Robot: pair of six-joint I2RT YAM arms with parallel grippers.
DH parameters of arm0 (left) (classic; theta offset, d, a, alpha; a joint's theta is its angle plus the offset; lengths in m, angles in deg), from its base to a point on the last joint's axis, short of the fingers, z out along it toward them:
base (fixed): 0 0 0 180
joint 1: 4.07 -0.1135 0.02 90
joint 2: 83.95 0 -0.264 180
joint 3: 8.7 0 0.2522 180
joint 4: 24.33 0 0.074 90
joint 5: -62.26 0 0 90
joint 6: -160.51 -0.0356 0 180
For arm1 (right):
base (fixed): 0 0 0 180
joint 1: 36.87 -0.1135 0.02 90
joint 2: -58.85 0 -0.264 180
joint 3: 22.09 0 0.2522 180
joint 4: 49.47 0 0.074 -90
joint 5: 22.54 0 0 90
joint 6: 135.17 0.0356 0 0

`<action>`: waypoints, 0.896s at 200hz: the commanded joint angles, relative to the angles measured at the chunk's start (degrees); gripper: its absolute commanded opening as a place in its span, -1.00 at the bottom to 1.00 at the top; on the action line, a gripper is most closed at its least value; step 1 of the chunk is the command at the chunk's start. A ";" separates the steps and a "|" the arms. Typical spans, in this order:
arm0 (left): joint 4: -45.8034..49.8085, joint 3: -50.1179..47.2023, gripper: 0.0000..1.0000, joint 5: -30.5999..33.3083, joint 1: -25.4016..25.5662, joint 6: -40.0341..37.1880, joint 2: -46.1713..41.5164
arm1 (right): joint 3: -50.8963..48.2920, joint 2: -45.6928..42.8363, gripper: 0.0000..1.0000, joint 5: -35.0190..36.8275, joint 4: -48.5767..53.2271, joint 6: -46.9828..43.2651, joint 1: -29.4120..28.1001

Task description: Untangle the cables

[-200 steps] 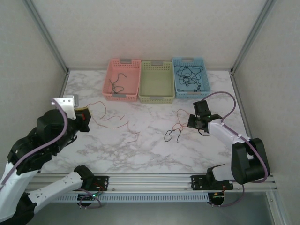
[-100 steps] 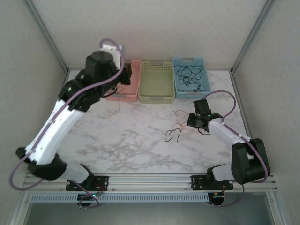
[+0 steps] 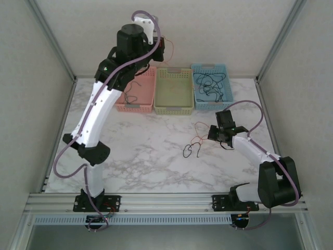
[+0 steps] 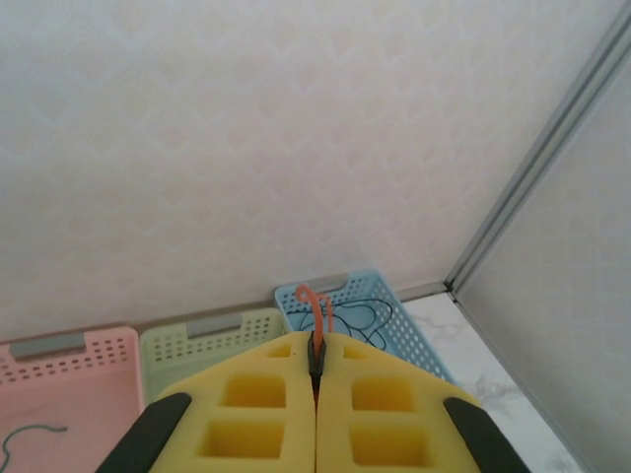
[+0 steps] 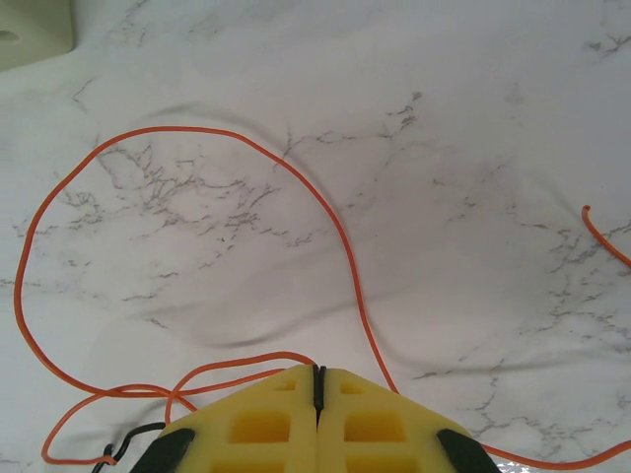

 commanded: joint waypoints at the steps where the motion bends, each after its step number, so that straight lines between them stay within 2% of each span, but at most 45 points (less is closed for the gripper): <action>1: -3.64 2.70 -1.00 -1.21 -1.73 -0.29 4.89 | -0.81 -1.65 -1.00 -0.12 1.01 -0.38 -0.45; 34: -5.38 9.12 -1.00 -4.25 -4.31 5.21 12.67 | -0.32 -1.39 -1.00 -0.24 1.55 -0.38 -0.41; 92: -9.06 9.49 -1.00 -7.25 -5.55 6.05 19.23 | -0.23 -1.72 -1.00 0.04 2.16 -0.47 -0.41; 173: -1.64 9.40 -1.00 -10.10 -5.98 7.59 27.31 | -0.64 -1.86 -1.00 -0.15 1.90 -0.45 -0.41; 179: -0.97 9.40 -0.93 -10.15 -6.01 7.61 28.02 | -0.71 -1.90 -1.00 -0.12 1.77 -0.40 -0.45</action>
